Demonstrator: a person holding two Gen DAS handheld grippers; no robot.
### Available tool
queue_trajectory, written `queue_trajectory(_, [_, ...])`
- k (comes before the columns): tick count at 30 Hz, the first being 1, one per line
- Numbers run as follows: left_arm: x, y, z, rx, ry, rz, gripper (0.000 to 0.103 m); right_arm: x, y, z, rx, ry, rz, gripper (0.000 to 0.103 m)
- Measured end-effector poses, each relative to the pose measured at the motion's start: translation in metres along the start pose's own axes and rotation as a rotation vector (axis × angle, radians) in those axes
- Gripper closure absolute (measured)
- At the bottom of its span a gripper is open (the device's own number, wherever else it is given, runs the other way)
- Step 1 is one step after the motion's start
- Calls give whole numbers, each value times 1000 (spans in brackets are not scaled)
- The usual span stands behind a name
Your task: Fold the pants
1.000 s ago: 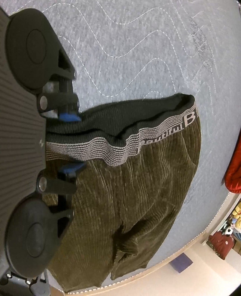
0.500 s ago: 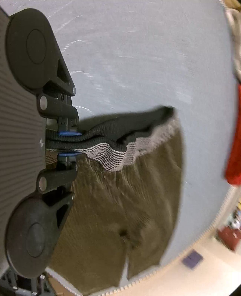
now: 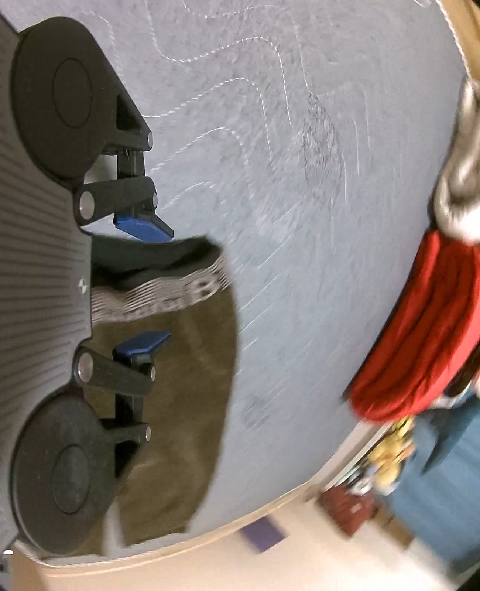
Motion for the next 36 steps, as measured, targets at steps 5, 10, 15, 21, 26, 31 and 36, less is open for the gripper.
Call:
queue_trajectory(5, [49, -20, 30, -141, -18, 22, 36, -7, 11, -35, 123, 23, -4, 53])
queue_trajectory(10, [75, -36, 11, -123, 46, 21, 29, -12, 31, -73, 221, 95, 20, 52])
queue_trajectory(15, [63, -48, -3, 61, -160, -89, 64, -5, 56, -103, 291, 175, 106, 50])
queue_trajectory(21, [65, -48, 2, 39, -298, -82, 50, 11, 100, -140, 403, 324, 323, 50])
queue_trajectory(26, [41, -44, -13, 33, -367, -177, 36, 3, 127, -155, 487, 331, 336, 47])
queue_trajectory(31, [36, -25, -60, 209, -216, -161, 42, -7, 138, -155, 494, 343, 338, 44])
queue_trajectory(36, [83, 3, -48, 250, -291, 65, 58, -18, 138, -158, 520, 357, 328, 43])
Point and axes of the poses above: each gripper's, at about its wrist camera, not at the fingertips, and x roughly the way its jaws point, z to its left, y to its underside, the point moved 6 cm from there along x, roughly the way its jaws point, and after that the axes turned 9 degrees about z, right-handed, at the moved point
